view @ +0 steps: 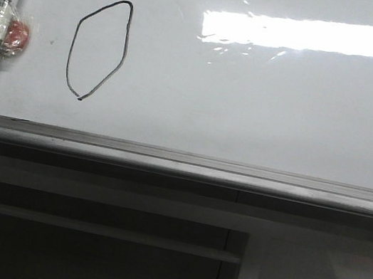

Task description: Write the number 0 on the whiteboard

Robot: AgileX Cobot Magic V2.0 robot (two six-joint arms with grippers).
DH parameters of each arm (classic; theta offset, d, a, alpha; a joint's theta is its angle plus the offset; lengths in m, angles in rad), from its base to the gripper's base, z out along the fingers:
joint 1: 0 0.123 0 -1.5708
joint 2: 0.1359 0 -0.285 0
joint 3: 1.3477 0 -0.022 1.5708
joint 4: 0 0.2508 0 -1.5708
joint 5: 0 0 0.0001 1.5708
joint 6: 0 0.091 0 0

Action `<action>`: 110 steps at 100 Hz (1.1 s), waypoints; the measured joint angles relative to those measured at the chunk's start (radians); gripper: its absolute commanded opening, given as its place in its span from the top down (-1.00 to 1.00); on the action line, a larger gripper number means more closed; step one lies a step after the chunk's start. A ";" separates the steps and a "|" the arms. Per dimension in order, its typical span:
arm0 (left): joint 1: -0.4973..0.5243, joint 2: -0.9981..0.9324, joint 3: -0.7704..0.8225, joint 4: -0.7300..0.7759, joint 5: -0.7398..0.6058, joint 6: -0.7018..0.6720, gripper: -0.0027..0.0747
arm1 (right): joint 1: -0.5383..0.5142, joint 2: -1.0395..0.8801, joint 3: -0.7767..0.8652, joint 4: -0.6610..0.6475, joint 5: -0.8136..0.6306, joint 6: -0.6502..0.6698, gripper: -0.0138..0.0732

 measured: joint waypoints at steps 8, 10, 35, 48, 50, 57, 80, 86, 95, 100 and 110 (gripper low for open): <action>0.000 0.000 0.000 0.000 0.000 0.000 0.98 | 0.000 0.000 0.000 0.000 0.000 0.000 0.82; 0.000 0.000 0.000 0.000 0.000 0.000 0.98 | 0.000 0.000 0.000 0.000 0.000 0.000 0.82; 0.000 -0.009 0.025 -0.145 0.064 0.026 0.98 | 0.000 0.000 0.000 0.000 0.000 0.000 0.82; 0.023 -0.038 0.031 -0.302 0.130 0.242 0.98 | 0.000 0.000 0.000 0.000 0.000 0.000 0.82; 0.035 -0.044 0.035 -0.326 0.132 0.285 0.98 | 0.000 0.000 0.000 0.000 0.000 0.000 0.82; 0.086 -0.062 0.054 -0.389 0.117 0.428 0.98 | 0.000 -0.002 0.000 0.000 0.000 0.000 0.82; 0.310 -0.084 0.195 -0.475 -0.074 0.575 0.98 | 0.000 -0.002 0.000 0.000 0.000 0.000 0.82; 0.352 -0.084 0.197 -0.487 -0.078 0.579 0.98 | 0.000 -0.002 0.000 0.000 -0.002 0.000 0.82; 0.391 -0.084 0.197 -0.497 -0.074 0.582 0.98 | 0.000 -0.002 0.000 0.000 -0.002 0.000 0.82; 0.401 -0.084 0.197 -0.497 -0.057 0.582 0.98 | 0.000 -0.002 0.000 0.000 -0.002 0.000 0.82; 0.410 -0.084 0.197 -0.497 0.008 0.582 0.98 | 0.000 -0.002 0.000 0.000 -0.002 0.000 0.82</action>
